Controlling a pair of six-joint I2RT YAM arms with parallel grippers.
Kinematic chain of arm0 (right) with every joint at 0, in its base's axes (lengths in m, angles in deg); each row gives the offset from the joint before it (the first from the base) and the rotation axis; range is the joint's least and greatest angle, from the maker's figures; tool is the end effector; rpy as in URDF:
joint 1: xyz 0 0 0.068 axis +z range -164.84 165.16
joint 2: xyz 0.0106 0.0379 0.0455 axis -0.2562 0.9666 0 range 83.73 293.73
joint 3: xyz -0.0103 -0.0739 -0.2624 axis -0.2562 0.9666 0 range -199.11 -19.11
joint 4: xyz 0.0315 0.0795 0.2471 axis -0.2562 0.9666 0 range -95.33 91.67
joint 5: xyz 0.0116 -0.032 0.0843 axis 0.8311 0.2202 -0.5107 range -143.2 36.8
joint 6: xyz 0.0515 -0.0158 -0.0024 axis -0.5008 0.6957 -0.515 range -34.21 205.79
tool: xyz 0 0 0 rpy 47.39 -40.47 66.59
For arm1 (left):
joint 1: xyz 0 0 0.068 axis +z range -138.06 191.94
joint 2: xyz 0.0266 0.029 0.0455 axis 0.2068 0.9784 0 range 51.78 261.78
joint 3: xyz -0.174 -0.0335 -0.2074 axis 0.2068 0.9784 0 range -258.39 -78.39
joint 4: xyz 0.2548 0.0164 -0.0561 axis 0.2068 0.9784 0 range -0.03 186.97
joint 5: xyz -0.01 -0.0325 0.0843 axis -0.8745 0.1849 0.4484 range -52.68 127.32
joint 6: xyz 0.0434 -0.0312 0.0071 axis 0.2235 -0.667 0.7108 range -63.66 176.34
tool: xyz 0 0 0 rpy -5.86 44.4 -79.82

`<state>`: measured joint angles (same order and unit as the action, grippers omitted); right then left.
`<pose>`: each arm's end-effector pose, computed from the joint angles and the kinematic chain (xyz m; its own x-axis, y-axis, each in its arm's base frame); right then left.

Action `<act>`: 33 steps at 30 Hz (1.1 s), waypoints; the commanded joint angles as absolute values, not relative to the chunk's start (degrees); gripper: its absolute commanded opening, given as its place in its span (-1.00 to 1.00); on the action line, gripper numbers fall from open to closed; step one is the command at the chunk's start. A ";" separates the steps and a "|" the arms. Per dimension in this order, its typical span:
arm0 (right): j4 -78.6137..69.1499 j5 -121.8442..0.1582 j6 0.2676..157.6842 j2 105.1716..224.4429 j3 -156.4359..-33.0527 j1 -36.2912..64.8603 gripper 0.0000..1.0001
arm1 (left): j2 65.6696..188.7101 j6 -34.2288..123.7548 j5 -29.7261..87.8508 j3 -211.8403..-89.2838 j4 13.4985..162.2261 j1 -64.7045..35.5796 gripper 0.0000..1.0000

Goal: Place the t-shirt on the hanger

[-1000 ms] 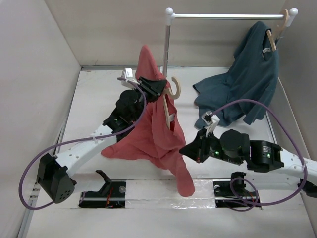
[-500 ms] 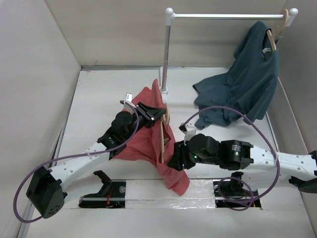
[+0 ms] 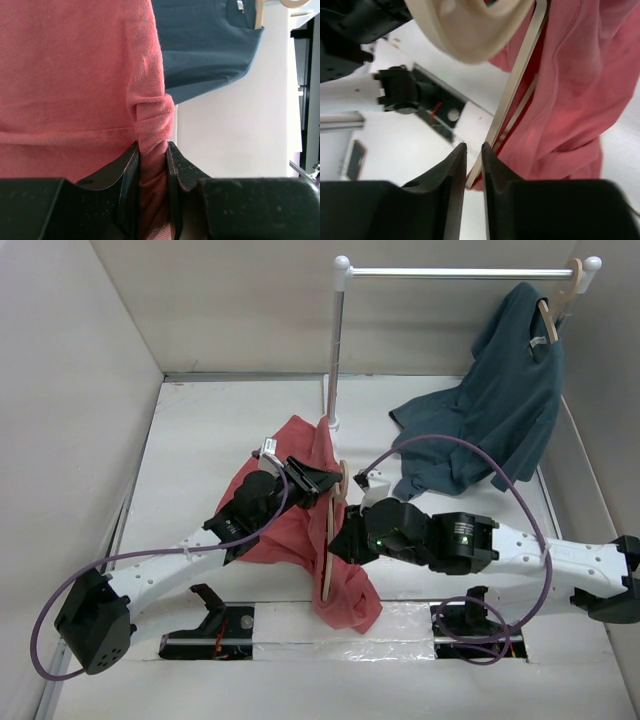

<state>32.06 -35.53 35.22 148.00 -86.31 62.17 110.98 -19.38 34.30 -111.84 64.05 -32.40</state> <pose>0.0635 0.2275 0.3627 -0.7544 0.0035 -0.6564 -0.4558 0.7168 0.5277 0.1711 -0.1698 0.2882 -0.7124 -0.6569 -0.2467 0.1833 0.1650 -0.9691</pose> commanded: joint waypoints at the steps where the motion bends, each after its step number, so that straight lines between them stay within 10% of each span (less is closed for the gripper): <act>1: 28.96 -29.65 35.16 149.12 -88.19 62.77 -0.33 | 110.14 -20.12 34.68 -114.16 60.08 -32.62 -1.00; 16: 28.94 -27.27 31.30 153.77 -84.15 62.77 -0.33 | 109.35 -20.12 34.42 -114.43 61.49 -32.62 -1.00; 20: 29.30 -25.52 30.33 154.65 -83.01 62.77 -1.00 | 109.53 -19.33 33.55 -115.30 62.27 -32.62 -1.00; 26: 30.70 -23.93 29.54 152.37 -79.85 62.77 -1.00 | 110.85 -15.12 31.43 -118.11 65.87 -31.57 -1.00; 33: 29.48 -24.46 29.72 148.07 -77.03 63.91 -1.00 | 112.25 -10.55 31.52 -121.81 70.71 -30.95 -0.44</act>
